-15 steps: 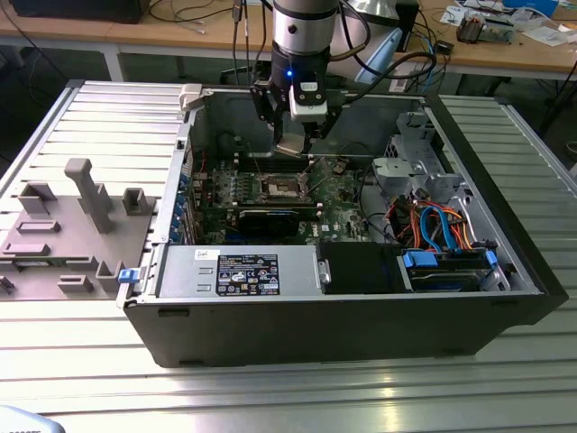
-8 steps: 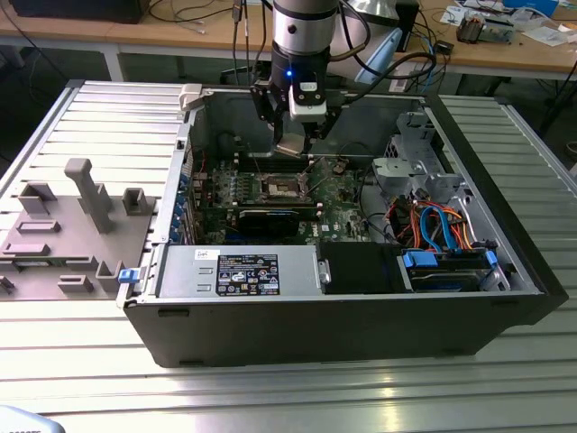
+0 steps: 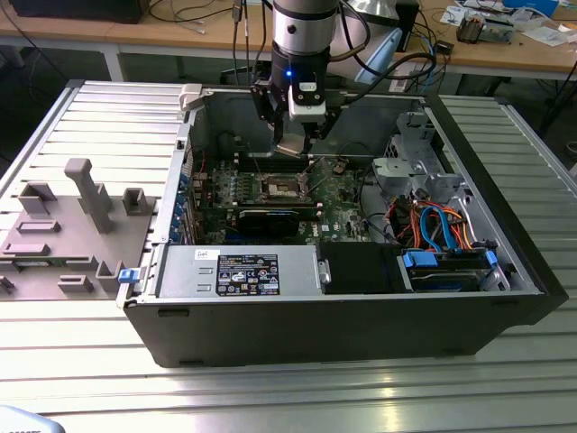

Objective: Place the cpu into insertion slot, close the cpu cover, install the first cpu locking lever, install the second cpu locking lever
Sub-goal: 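Place the cpu into insertion slot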

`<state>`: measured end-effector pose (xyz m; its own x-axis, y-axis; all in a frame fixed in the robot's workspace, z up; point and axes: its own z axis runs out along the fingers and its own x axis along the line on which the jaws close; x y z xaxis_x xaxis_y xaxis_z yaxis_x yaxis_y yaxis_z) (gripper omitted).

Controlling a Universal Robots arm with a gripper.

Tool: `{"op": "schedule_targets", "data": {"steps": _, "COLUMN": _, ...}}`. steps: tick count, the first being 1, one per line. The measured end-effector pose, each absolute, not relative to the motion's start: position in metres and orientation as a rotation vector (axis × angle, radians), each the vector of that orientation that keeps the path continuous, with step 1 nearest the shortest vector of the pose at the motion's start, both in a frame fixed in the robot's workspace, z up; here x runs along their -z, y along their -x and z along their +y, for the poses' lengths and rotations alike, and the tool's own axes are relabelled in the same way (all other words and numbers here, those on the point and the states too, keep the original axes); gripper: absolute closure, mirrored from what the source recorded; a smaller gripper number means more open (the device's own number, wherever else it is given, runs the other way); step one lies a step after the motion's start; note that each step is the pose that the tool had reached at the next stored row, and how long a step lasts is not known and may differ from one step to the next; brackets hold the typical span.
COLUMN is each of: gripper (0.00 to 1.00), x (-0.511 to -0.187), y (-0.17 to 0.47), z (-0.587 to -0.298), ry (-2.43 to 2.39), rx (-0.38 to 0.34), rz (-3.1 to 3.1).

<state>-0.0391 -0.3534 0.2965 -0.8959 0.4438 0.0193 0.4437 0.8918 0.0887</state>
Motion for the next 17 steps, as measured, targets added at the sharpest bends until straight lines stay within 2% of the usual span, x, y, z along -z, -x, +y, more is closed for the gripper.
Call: {"op": "schedule_targets", "data": {"steps": 17, "gripper": 0.45, "x": -0.2963, "y": 0.0391, "z": -0.3534, "ry": -0.748, "rx": -0.143, "rz": 3.045}}
